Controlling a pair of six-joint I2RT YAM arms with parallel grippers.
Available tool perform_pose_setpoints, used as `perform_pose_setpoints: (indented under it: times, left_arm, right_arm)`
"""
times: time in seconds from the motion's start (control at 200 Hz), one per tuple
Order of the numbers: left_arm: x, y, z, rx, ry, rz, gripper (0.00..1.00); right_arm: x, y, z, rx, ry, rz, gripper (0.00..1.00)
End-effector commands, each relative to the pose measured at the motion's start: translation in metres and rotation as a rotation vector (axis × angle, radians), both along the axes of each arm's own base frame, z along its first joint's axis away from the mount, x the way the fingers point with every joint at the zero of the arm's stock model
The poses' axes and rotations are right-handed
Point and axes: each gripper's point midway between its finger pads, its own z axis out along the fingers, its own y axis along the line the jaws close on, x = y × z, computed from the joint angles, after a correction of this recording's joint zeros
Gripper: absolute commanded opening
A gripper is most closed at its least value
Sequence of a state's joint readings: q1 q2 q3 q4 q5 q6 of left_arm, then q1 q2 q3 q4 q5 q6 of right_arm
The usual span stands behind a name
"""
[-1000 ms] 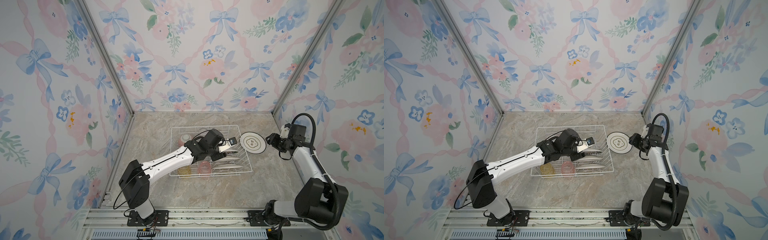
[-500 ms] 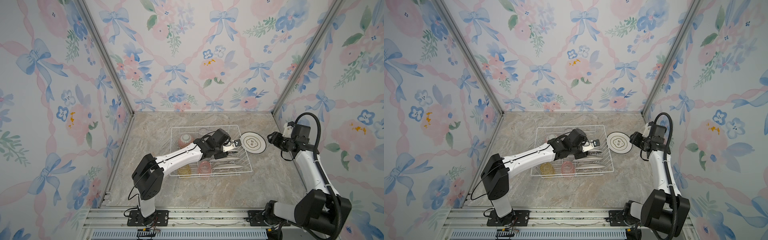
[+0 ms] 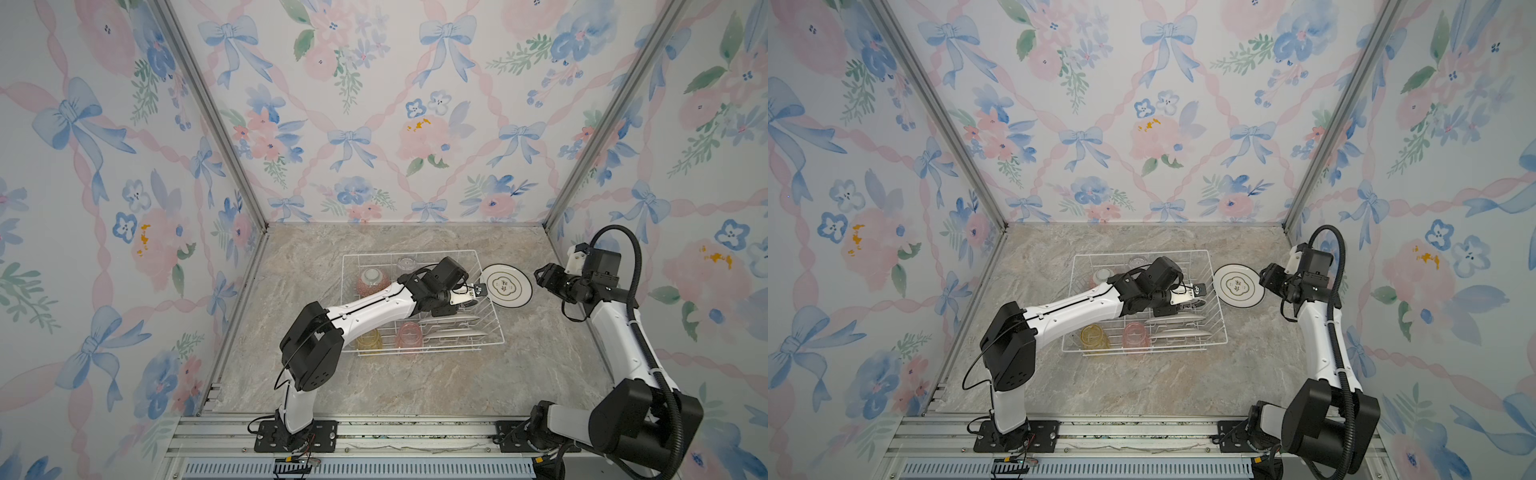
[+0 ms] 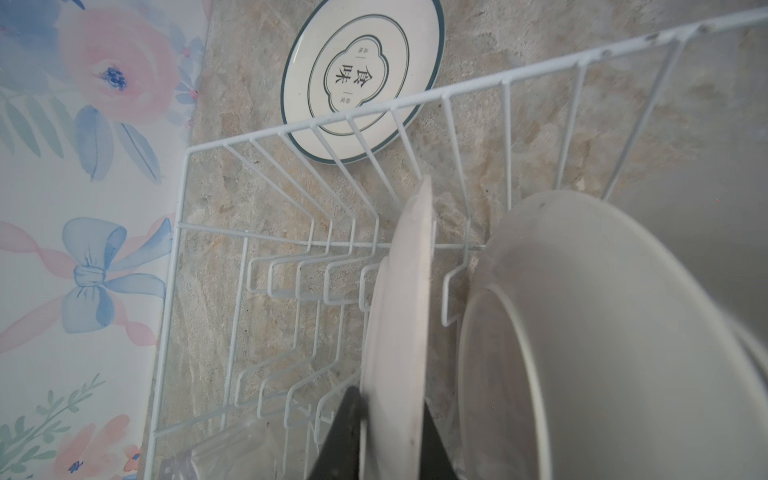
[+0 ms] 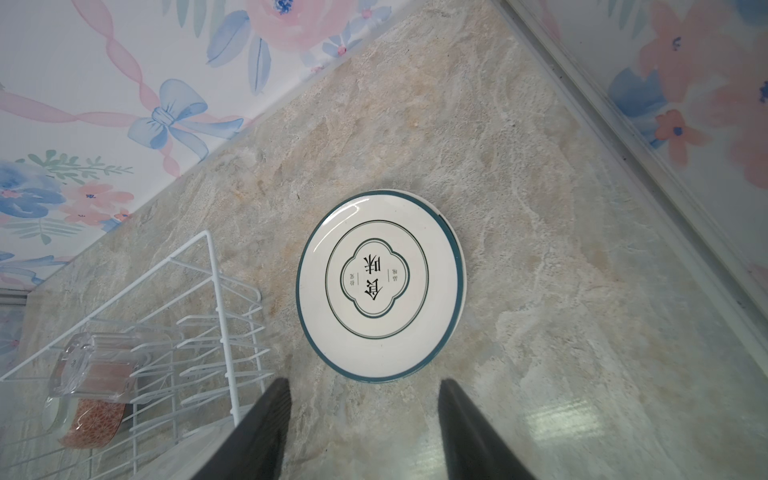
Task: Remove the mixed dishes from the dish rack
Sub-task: 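Grasp the red-and-green-rimmed plate in the rack with the left gripper, then lift the plate toward the right gripper while the right gripper grasps its rim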
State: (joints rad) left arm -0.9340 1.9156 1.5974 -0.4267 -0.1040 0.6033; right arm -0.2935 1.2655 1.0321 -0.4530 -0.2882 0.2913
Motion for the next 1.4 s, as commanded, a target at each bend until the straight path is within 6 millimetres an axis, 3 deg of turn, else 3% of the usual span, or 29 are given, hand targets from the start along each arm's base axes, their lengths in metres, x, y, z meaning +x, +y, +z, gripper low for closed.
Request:
perform_pose_setpoints:
  times: [0.0,0.08,0.375,0.51,0.73,0.94,1.125,1.395]
  left_arm:
    - [0.003,0.000,-0.007,0.033,0.005,-0.010,0.08]
    - [0.006,0.000,-0.008,0.038,0.002,-0.005,0.00]
    - [0.017,0.003,-0.001,0.023,-0.012,0.028,0.00]
    - [0.028,0.006,0.011,-0.003,-0.030,0.068,0.00]
    - [0.047,0.013,0.049,-0.087,-0.067,0.127,0.00]
    - [0.059,0.025,0.097,-0.219,-0.089,0.202,0.00]
    - [0.075,0.047,0.139,-0.341,-0.092,0.274,0.00]
    - [0.089,0.071,0.177,-0.573,0.034,0.309,0.00]
  right_arm:
    - [0.002,0.000,-0.003,0.013,0.000,0.008,0.60]
    - [0.002,0.000,-0.003,0.015,-0.002,0.008,0.60]
    - [0.003,0.001,-0.006,0.023,-0.002,0.009,0.60]
    - [0.002,0.003,-0.005,0.023,-0.007,0.015,0.60]
    - [0.001,0.006,0.002,0.016,-0.035,0.026,0.60]
    - [0.002,0.016,0.015,0.018,-0.093,0.067,0.59]
    - [0.003,0.033,0.029,0.035,-0.161,0.133,0.59]
    - [0.001,0.066,0.058,0.046,-0.292,0.271,0.58]
